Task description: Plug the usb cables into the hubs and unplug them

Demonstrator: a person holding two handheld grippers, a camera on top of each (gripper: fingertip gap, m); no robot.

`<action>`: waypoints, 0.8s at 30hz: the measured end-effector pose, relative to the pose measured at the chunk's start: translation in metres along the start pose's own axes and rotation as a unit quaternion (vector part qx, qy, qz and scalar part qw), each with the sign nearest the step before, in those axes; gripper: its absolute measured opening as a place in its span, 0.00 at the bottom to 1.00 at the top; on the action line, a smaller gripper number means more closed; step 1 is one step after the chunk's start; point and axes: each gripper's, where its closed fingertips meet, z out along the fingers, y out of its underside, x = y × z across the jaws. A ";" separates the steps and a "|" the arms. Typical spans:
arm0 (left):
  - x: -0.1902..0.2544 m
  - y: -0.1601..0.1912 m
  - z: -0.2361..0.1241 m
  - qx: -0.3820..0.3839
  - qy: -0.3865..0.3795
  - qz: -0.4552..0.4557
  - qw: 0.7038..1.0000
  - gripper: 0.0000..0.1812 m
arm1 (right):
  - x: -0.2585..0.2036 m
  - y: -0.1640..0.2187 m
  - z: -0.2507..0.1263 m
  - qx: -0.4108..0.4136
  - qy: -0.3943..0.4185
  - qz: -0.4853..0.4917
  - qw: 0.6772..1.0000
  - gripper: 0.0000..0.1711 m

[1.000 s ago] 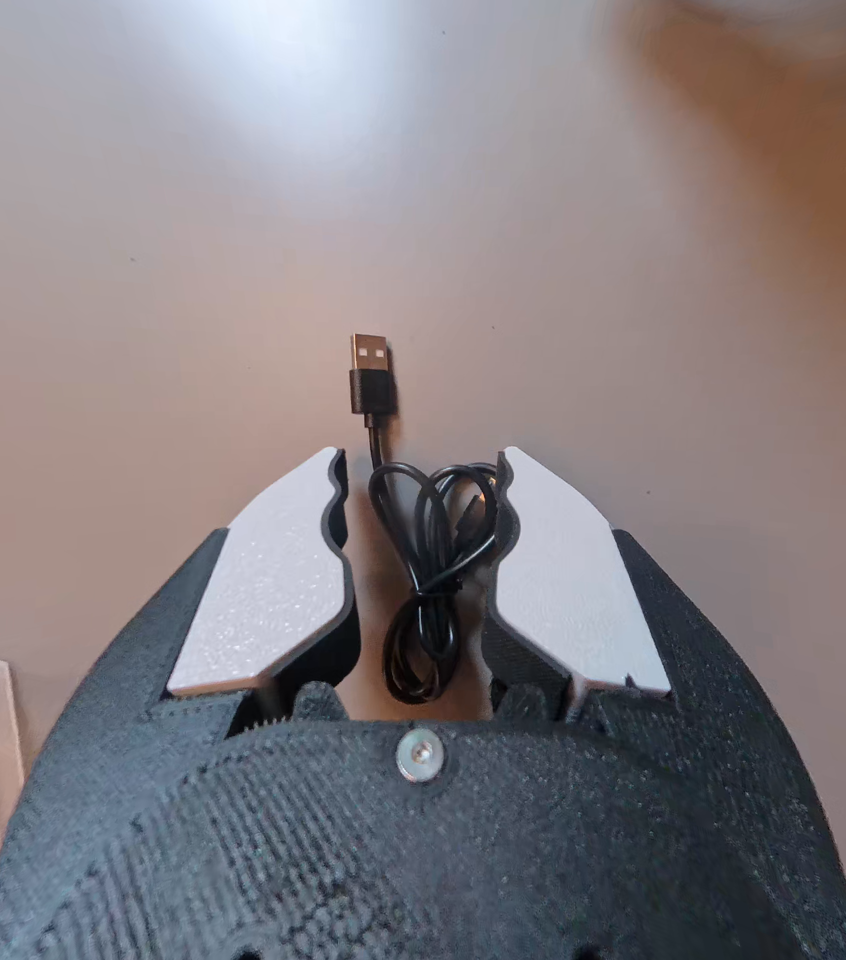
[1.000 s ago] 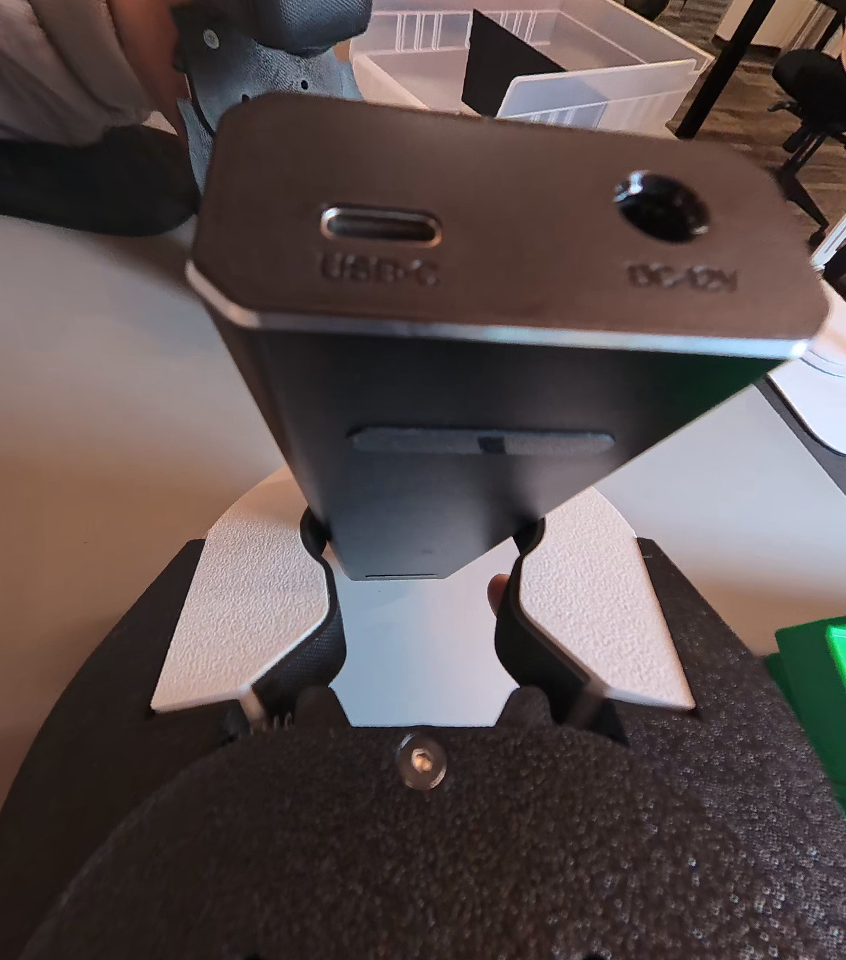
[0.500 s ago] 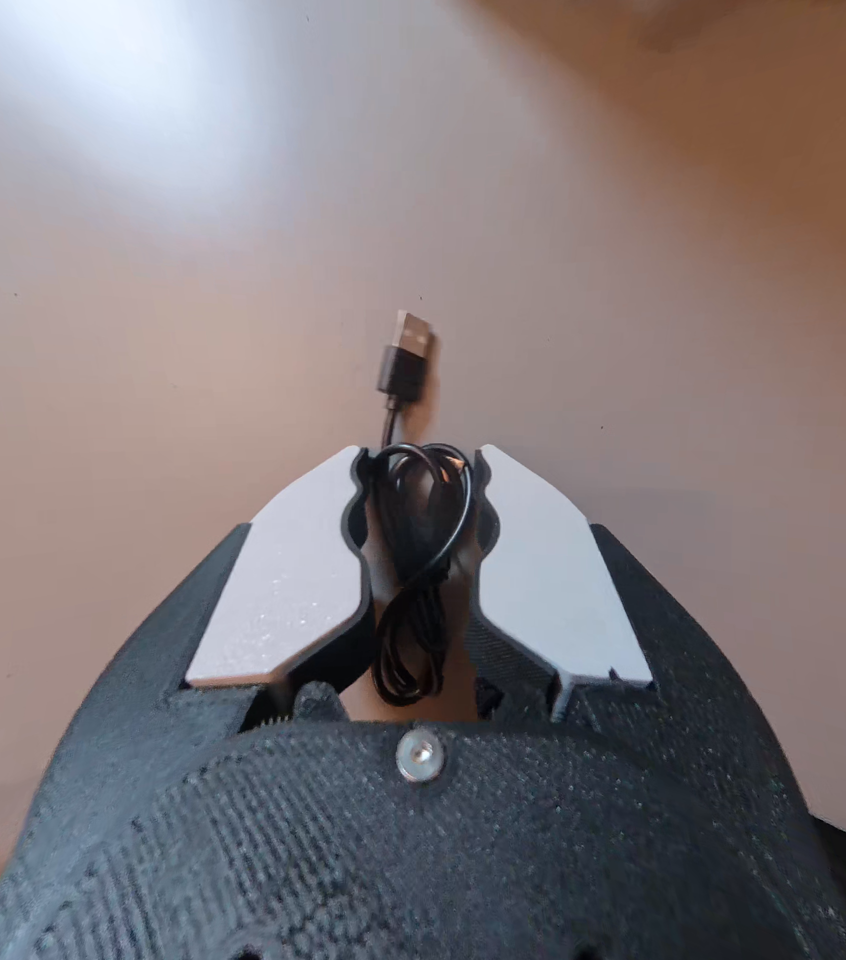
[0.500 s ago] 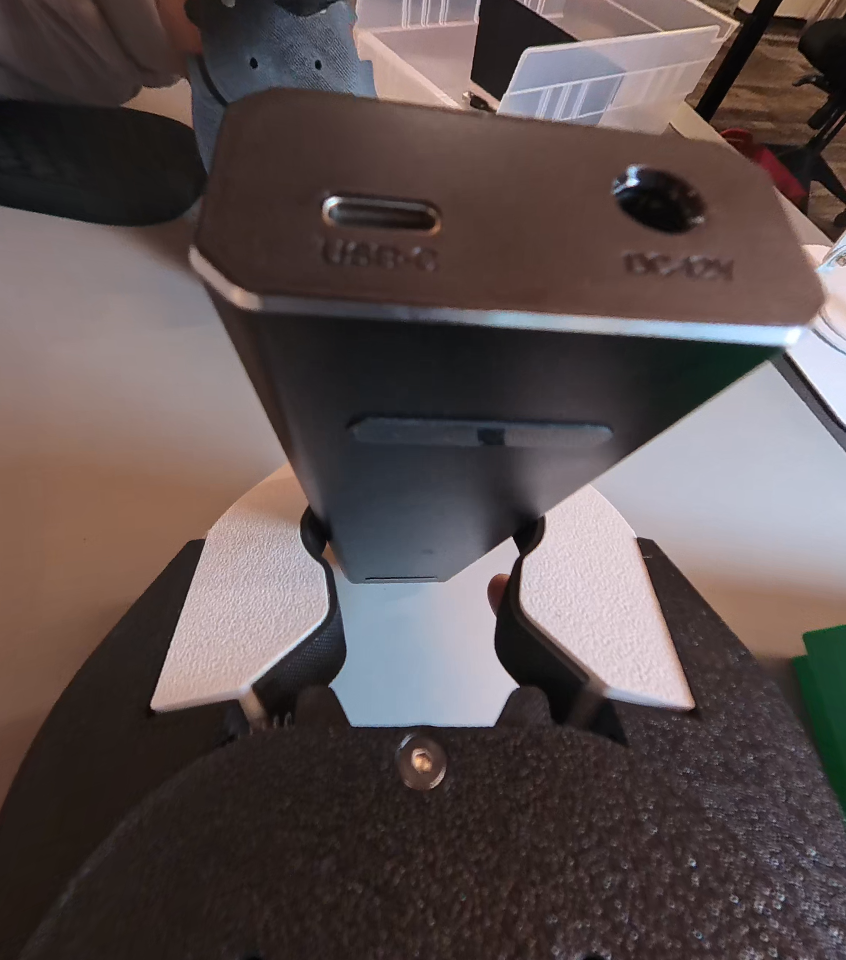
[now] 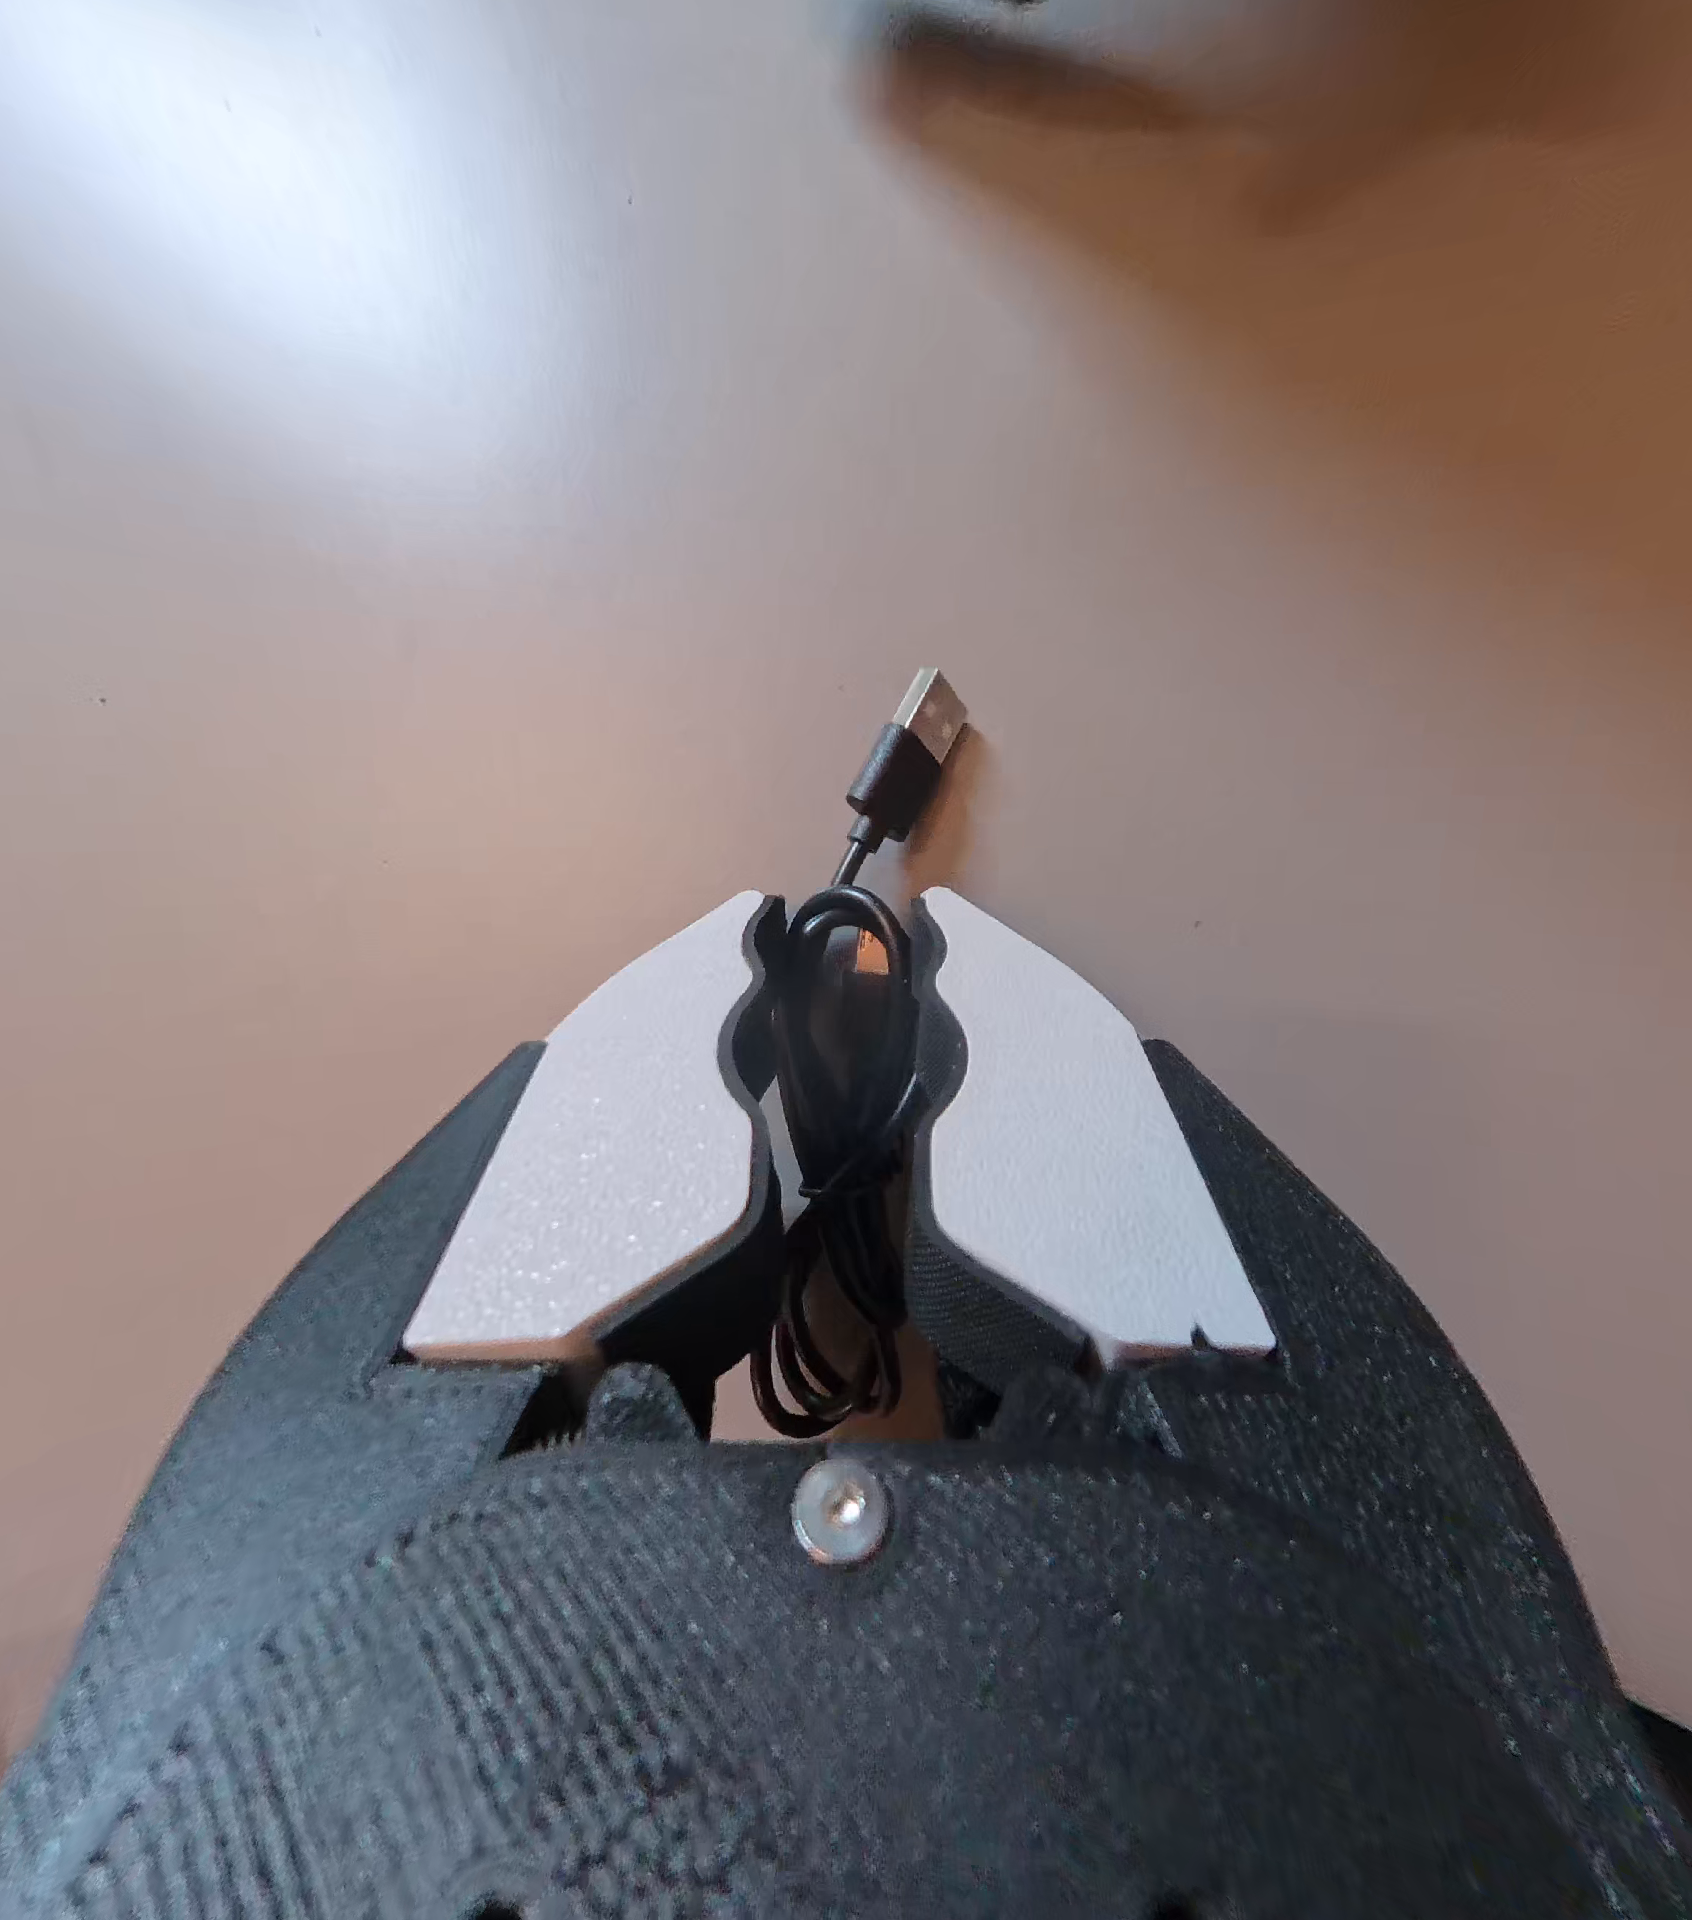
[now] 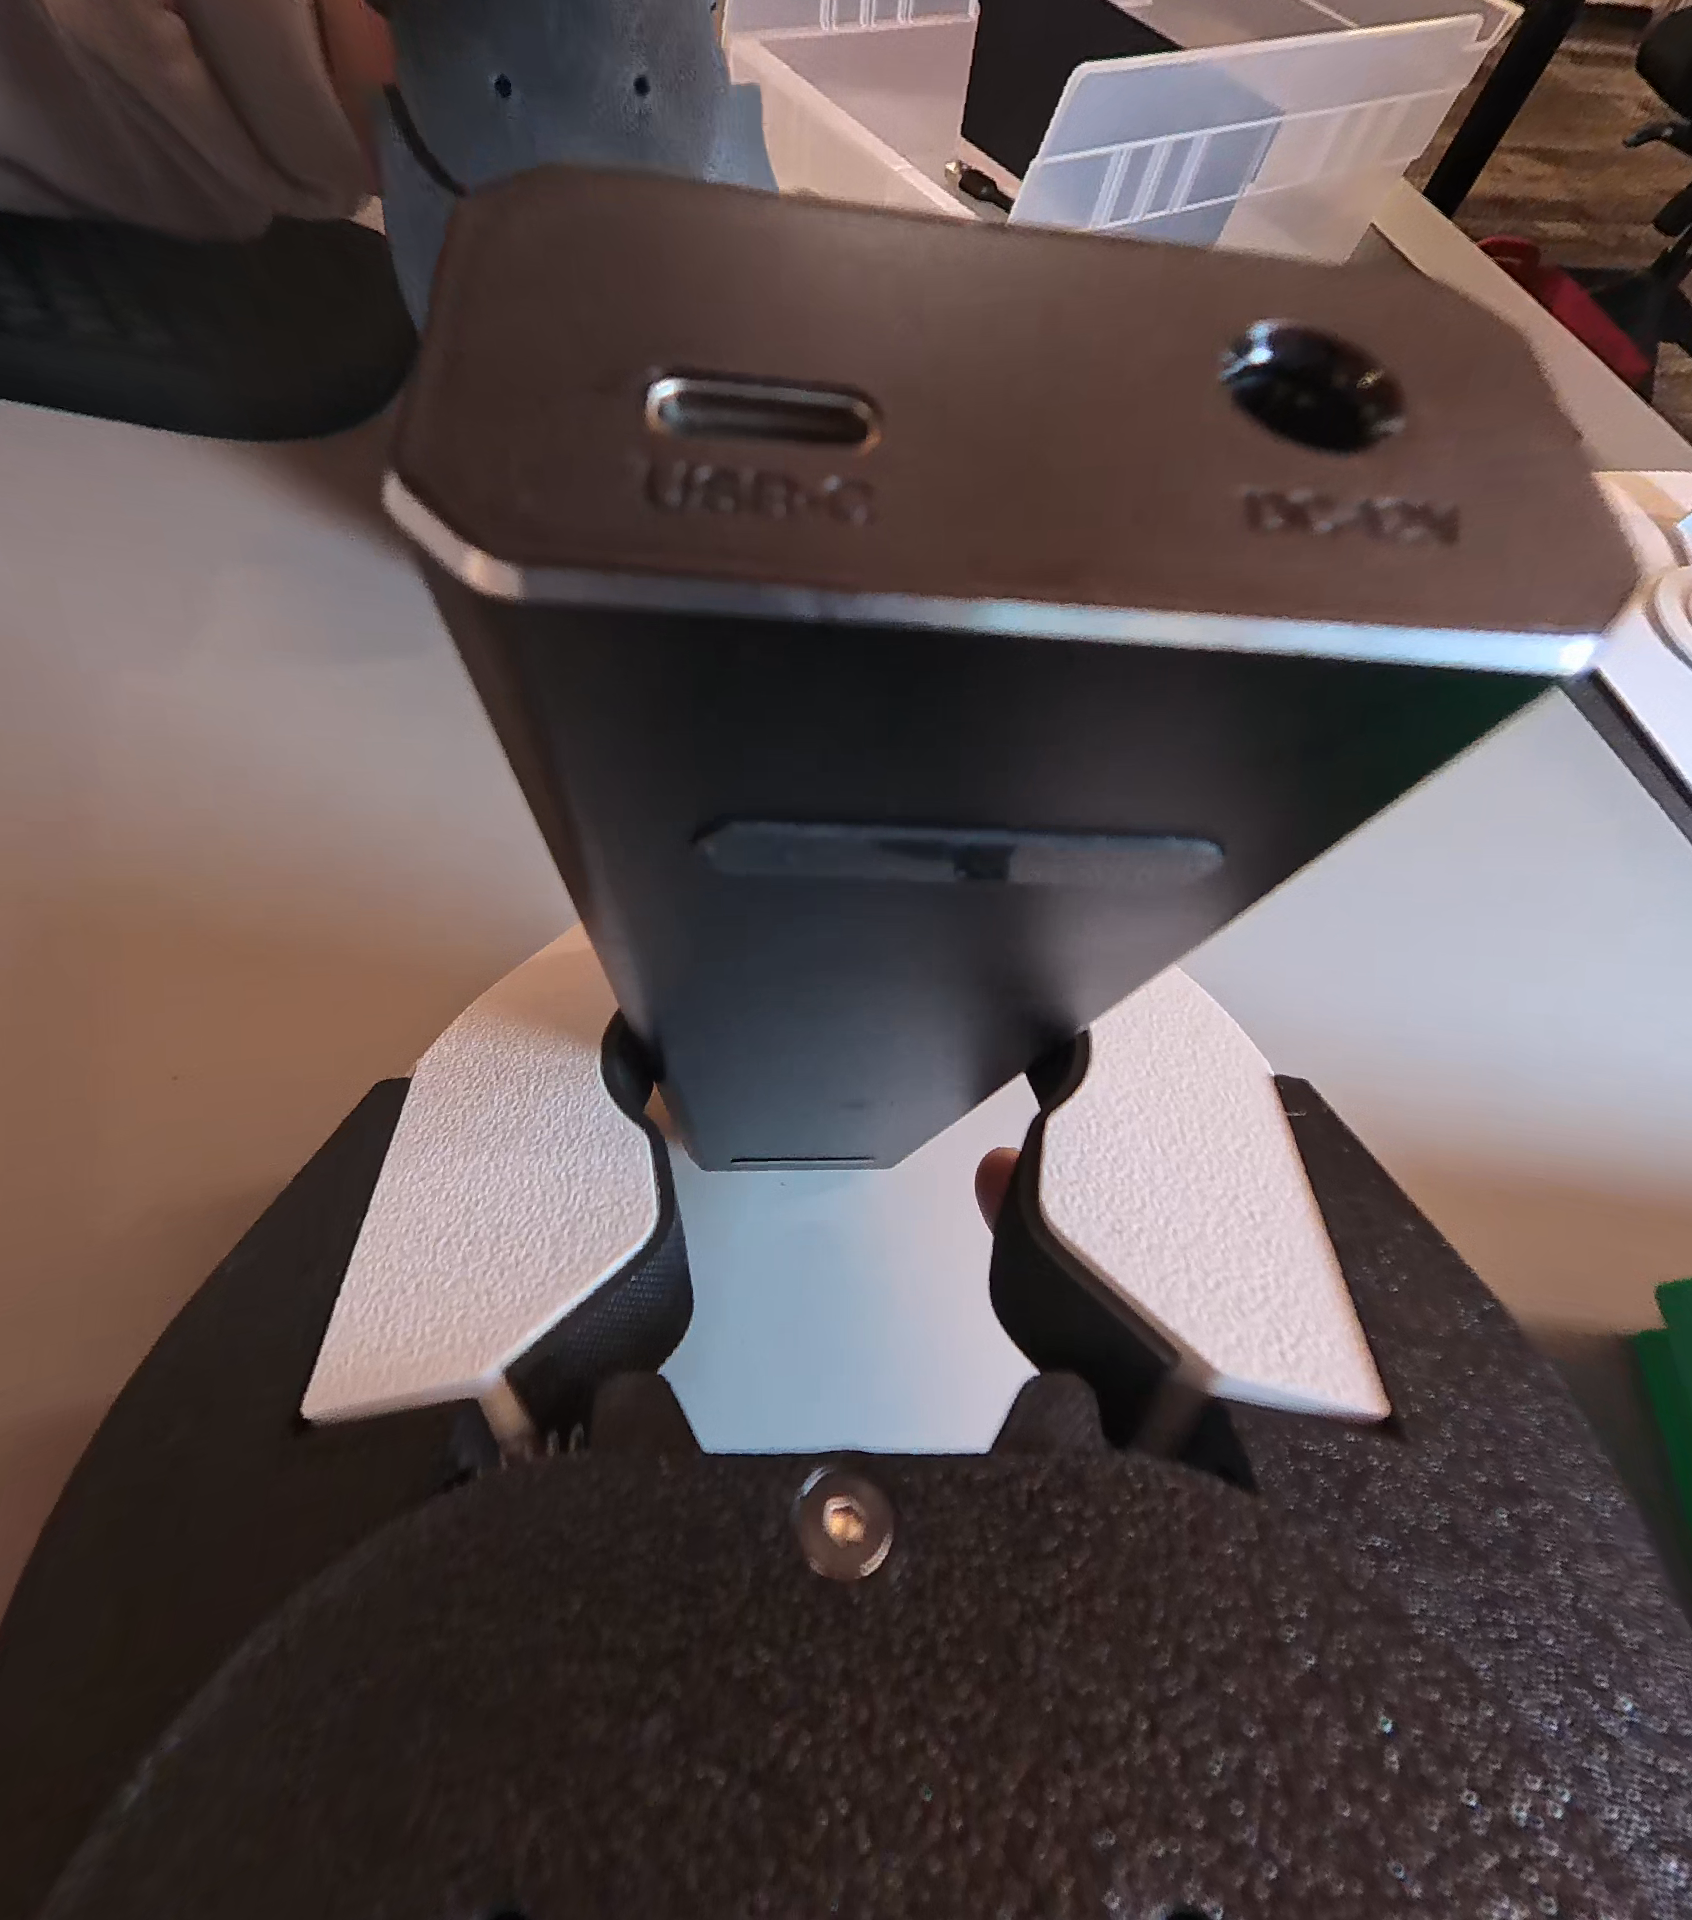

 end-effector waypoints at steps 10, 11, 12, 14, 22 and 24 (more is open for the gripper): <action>-0.004 -0.077 -0.041 0.099 0.109 -0.124 0.981 0.12 | -0.024 -0.018 0.009 0.042 -0.013 -0.070 0.997 0.41; 0.000 -0.090 -0.044 0.103 0.123 -0.125 0.979 0.12 | -0.027 -0.020 0.012 0.046 -0.010 -0.083 0.995 0.41; 0.004 -0.102 -0.045 0.104 0.138 -0.128 0.977 0.12 | -0.029 -0.022 0.014 0.050 -0.003 -0.098 0.994 0.41; 0.012 -0.121 -0.044 0.099 0.170 -0.141 0.970 0.12 | -0.030 -0.025 0.018 0.056 0.017 -0.127 0.990 0.41; 0.024 -0.128 -0.037 0.049 0.235 -0.196 0.951 0.12 | -0.025 -0.025 0.021 0.061 0.055 -0.169 0.982 0.42; 0.025 -0.123 -0.037 0.042 0.233 -0.201 0.951 0.12 | -0.027 -0.024 0.023 0.061 0.048 -0.168 0.983 0.42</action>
